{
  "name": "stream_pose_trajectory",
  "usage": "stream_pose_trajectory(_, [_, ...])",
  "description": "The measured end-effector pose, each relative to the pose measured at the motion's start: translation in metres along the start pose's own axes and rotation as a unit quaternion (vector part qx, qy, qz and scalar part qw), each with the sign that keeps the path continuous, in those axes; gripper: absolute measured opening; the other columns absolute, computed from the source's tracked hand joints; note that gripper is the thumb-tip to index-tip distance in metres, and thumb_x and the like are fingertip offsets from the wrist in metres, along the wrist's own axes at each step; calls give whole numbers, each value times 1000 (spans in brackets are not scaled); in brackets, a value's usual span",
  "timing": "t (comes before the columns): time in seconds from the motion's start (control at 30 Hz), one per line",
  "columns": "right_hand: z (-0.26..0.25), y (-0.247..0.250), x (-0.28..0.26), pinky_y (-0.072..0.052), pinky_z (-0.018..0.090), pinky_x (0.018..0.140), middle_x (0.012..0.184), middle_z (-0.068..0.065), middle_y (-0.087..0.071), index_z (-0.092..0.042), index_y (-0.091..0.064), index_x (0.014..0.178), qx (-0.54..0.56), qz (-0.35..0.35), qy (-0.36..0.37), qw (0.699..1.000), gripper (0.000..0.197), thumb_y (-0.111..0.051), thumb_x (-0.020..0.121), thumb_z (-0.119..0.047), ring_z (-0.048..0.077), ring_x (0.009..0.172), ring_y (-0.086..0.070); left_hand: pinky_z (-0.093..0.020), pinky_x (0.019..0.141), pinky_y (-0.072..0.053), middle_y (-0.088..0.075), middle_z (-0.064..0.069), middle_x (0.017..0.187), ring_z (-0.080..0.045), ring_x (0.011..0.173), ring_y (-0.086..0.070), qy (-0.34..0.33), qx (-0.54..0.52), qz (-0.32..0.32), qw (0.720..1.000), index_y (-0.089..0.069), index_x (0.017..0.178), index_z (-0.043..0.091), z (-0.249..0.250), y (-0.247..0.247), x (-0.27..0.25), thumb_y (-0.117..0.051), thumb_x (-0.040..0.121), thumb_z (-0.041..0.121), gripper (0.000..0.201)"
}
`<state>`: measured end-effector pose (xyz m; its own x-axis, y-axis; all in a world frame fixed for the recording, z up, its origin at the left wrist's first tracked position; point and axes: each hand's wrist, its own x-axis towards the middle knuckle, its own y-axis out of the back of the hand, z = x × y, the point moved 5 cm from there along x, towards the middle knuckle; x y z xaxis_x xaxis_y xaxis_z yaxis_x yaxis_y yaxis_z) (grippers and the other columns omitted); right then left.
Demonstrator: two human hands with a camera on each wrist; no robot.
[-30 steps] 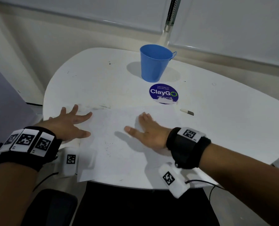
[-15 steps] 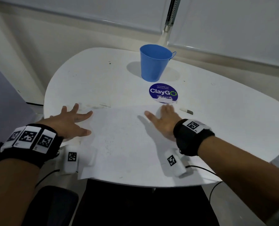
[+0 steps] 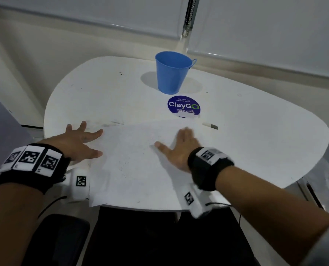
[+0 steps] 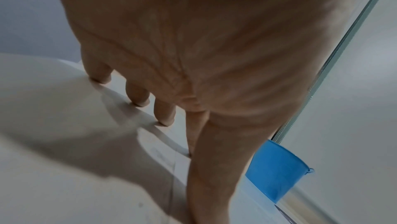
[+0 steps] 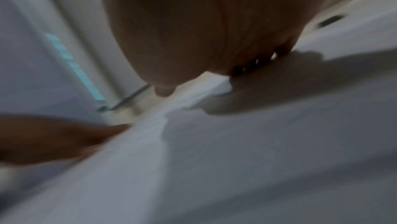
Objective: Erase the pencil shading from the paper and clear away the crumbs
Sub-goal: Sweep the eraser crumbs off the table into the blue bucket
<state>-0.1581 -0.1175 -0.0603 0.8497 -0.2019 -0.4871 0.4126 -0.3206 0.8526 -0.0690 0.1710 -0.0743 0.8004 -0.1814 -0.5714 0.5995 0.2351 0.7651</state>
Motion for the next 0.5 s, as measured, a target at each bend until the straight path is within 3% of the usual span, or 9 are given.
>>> stream_pose_trajectory(0.07, [-33,-18,-21,4,37,123,162,9,21,-6,13,154,14,-64,80,995,110,-22,85,-84,22,151,17,-54,124,2,18,10,166,-20,151,25,2,10,0,1000,-13,154,52,3,1,-2,-66,93,48,81])
stream_pose_trajectory(0.13, [-41,-17,-31,6,37,123,163,7,20,-7,13,154,34,-85,105,990,107,-21,86,-82,19,150,18,-55,124,3,18,9,166,-21,151,25,2,19,-2,1000,-12,155,52,4,1,-3,-65,94,50,81])
stream_pose_trajectory(0.33, [25,11,2,1,42,123,163,15,15,-1,9,154,26,19,-63,997,109,-21,87,-82,25,151,15,-56,124,2,16,11,166,-20,152,24,0,11,7,1000,-14,154,52,5,0,-5,-66,92,50,81])
stream_pose_trajectory(0.4, [-2,-5,-7,2,41,124,162,15,19,-2,11,154,14,2,-7,1000,111,-22,86,-83,25,151,17,-56,124,2,16,10,166,-21,152,24,0,19,6,1000,-13,154,52,4,0,-2,-66,92,52,81])
stream_pose_trajectory(0.5, [-48,-24,-32,7,36,123,162,9,22,-5,14,154,45,-84,96,991,108,-22,87,-81,20,150,20,-57,123,3,18,11,166,-21,151,25,2,24,5,1000,-12,153,55,0,-1,3,-66,91,55,82])
